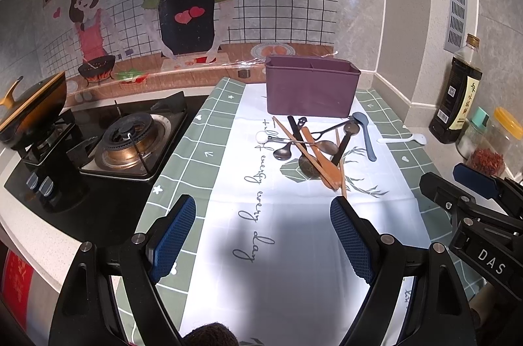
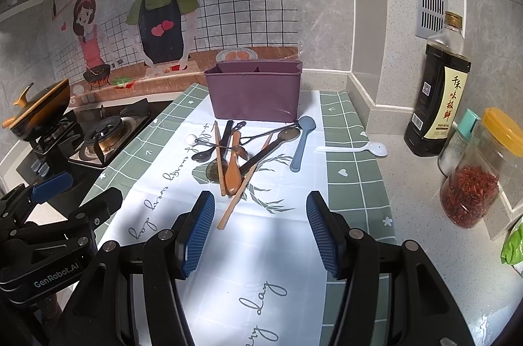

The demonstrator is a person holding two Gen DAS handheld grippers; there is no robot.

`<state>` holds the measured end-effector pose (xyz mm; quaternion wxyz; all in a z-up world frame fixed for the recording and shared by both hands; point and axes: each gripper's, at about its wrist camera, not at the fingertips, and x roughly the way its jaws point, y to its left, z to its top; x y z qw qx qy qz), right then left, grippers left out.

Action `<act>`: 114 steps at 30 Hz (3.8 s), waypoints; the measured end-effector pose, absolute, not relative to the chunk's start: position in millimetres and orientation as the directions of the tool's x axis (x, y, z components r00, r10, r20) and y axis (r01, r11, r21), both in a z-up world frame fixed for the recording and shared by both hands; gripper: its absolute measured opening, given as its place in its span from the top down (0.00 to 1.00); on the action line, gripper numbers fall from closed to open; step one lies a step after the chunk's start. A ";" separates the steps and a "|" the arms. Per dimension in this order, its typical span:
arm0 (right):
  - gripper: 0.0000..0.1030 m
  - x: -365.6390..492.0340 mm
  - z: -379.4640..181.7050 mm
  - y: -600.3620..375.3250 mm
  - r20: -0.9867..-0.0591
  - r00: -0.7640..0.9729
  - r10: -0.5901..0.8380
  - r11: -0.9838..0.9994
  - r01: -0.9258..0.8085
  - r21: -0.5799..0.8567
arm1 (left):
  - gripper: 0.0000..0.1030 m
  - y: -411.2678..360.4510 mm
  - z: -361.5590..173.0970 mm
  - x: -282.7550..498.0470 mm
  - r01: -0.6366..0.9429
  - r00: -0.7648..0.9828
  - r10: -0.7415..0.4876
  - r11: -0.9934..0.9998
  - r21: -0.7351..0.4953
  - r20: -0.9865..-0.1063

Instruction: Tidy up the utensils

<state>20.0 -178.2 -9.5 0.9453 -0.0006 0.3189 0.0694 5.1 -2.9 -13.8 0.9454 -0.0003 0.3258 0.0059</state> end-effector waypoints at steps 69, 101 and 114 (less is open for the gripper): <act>0.71 175.2 -61.8 -312.6 -0.757 0.606 0.247 0.952 -0.004 0.307 | 0.18 17.4 -54.2 184.8 0.040 0.647 -0.102 0.994 -0.100 -0.756; 0.78 216.0 -72.9 -261.3 -0.771 0.607 0.194 0.979 -0.069 0.192 | 0.18 33.3 -94.4 256.7 -0.077 0.384 -0.260 0.947 -0.312 -0.886; 0.78 208.2 -73.6 -270.6 -0.752 0.621 0.221 0.973 -0.086 0.216 | 0.20 -83.7 -58.1 271.9 0.259 0.474 -0.290 0.948 -0.183 -0.832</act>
